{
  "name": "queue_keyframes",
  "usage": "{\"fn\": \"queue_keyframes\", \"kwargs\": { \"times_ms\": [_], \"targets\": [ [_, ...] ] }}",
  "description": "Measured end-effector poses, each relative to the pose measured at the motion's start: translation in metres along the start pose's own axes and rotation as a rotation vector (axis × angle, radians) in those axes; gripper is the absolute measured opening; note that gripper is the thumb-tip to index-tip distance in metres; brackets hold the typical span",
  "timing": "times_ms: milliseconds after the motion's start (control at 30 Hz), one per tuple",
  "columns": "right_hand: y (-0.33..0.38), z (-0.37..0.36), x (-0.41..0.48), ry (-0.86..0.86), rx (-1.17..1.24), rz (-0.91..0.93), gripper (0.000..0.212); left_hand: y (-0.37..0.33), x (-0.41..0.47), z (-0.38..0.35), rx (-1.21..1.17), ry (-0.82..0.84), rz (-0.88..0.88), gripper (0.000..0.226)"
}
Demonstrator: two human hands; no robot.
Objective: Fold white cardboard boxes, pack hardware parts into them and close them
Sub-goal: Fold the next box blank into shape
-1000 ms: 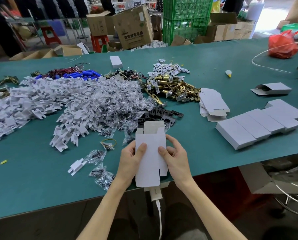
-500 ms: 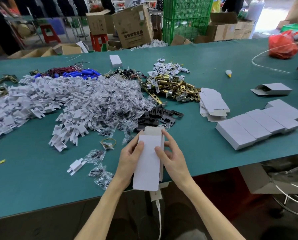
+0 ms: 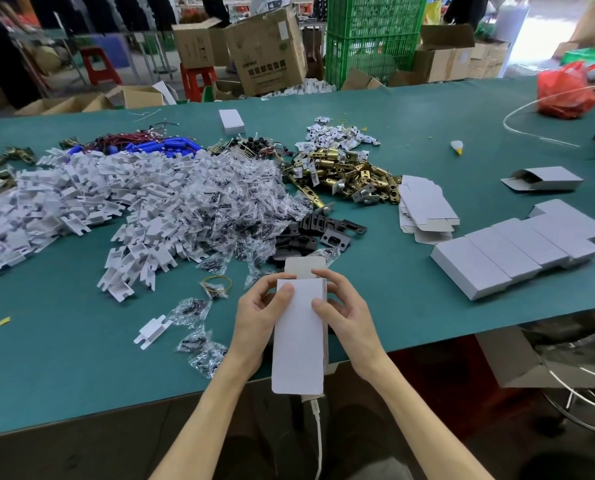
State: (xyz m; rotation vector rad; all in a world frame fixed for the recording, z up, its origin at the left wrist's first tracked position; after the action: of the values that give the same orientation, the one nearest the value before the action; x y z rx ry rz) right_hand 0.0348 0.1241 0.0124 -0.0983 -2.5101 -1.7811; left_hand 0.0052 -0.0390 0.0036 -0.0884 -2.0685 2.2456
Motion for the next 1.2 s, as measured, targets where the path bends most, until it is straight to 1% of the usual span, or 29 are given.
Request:
{"fn": "queue_keyframes", "kwargs": {
  "times_ms": [167,300,367,500,533,633,700,800,900,1033,1067,1200],
  "targets": [
    [-0.0016,0.0004,0.0006,0.015,-0.011,-0.017,0.037,0.0027,-0.0003,0.0009,-0.005,-0.013,0.035,0.023],
    [-0.0041,0.001,0.0012,-0.001,-0.012,-0.033,0.035,0.0035,-0.0006,0.0011,0.006,-0.024,0.061,0.031],
    [-0.0056,0.002,0.0014,-0.022,-0.014,-0.033,0.032,0.0028,-0.0009,0.0014,0.012,-0.032,0.06,0.031],
    [-0.0094,0.0031,0.0017,-0.038,-0.032,-0.031,0.017,0.0024,-0.0004,0.0021,0.004,-0.061,0.06,0.025],
    [-0.0093,0.003,0.0017,-0.044,-0.036,-0.03,0.016,0.0026,-0.0002,0.0023,0.005,-0.063,0.058,0.023],
    [-0.0075,0.0024,0.0021,-0.053,-0.042,-0.028,0.022,0.0038,0.0001,0.0026,0.011,-0.057,0.054,0.019],
    [-0.0072,0.0025,0.0023,-0.042,-0.042,-0.032,0.02,0.0018,-0.0009,0.0025,0.003,-0.048,0.043,0.019],
    [-0.0063,0.0025,0.0024,-0.024,-0.019,-0.028,0.016,-0.0036,-0.0024,0.001,-0.005,-0.026,0.006,0.026],
    [-0.0058,0.0019,0.0021,-0.024,0.021,-0.034,0.015,-0.0045,-0.0007,-0.0001,-0.052,-0.016,-0.003,0.039],
    [-0.0058,0.0014,0.0012,-0.011,0.034,-0.042,0.017,-0.0011,0.002,-0.0011,-0.104,-0.029,0.037,0.059],
    [-0.0054,0.001,0.0008,-0.005,0.035,-0.045,0.018,0.0001,0.0022,-0.001,-0.112,-0.031,0.053,0.061],
    [-0.0028,-0.0004,0.0005,-0.008,0.028,-0.05,0.024,0.0015,0.0013,-0.0015,-0.066,-0.002,0.045,0.038]
  ]
}}
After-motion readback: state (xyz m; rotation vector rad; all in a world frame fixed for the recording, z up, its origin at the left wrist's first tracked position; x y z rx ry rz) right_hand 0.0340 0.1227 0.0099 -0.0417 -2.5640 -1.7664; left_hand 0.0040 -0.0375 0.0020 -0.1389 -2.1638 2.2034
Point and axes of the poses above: each hand's wrist, its own x-axis towards the middle knuckle, its own z-axis out of the back of the hand, y = z × x, the point moved 5 cm from there along x, towards the middle knuckle, and after that the axes turned 13 degrees about x, right-handed, at the moved point
